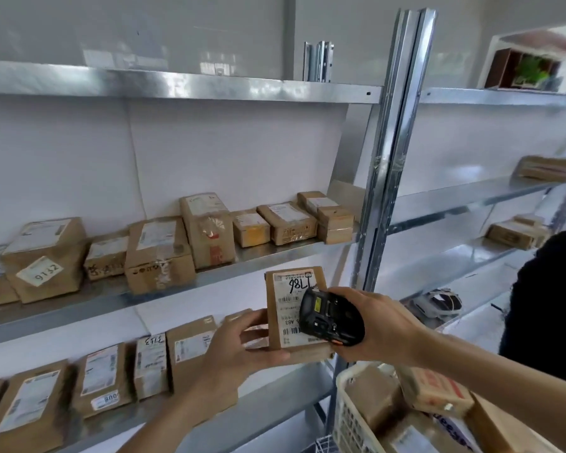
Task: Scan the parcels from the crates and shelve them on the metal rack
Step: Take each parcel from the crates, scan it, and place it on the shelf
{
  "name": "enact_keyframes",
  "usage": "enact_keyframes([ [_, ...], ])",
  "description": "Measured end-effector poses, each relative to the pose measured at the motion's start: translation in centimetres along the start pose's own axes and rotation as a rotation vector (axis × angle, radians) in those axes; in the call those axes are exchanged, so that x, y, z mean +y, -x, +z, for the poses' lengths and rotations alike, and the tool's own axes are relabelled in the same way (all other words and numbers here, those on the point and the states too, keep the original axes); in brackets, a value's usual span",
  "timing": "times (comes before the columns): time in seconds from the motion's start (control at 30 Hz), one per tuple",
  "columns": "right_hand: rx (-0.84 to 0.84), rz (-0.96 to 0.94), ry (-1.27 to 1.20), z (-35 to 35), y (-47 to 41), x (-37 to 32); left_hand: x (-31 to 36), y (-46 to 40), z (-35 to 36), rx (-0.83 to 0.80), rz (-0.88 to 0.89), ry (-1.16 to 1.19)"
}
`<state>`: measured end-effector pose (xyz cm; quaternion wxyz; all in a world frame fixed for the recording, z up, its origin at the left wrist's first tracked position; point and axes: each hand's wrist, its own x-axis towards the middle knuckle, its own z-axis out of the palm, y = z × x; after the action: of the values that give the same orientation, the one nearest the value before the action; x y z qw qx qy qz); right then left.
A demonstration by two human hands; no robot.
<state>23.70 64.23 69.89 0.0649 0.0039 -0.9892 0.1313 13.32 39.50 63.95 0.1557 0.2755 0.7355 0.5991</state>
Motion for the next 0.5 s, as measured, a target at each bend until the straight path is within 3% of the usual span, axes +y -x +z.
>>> enact_keyframes([
  [0.17,-0.059,0.061,-0.039,4.7,-5.1,4.5,-5.6,-5.8,1.2,0.027,-0.053,0.062],
  [0.5,-0.171,0.048,-0.061,15.1,-13.6,12.8,-19.2,-14.8,3.1,0.019,-0.104,-0.178],
])
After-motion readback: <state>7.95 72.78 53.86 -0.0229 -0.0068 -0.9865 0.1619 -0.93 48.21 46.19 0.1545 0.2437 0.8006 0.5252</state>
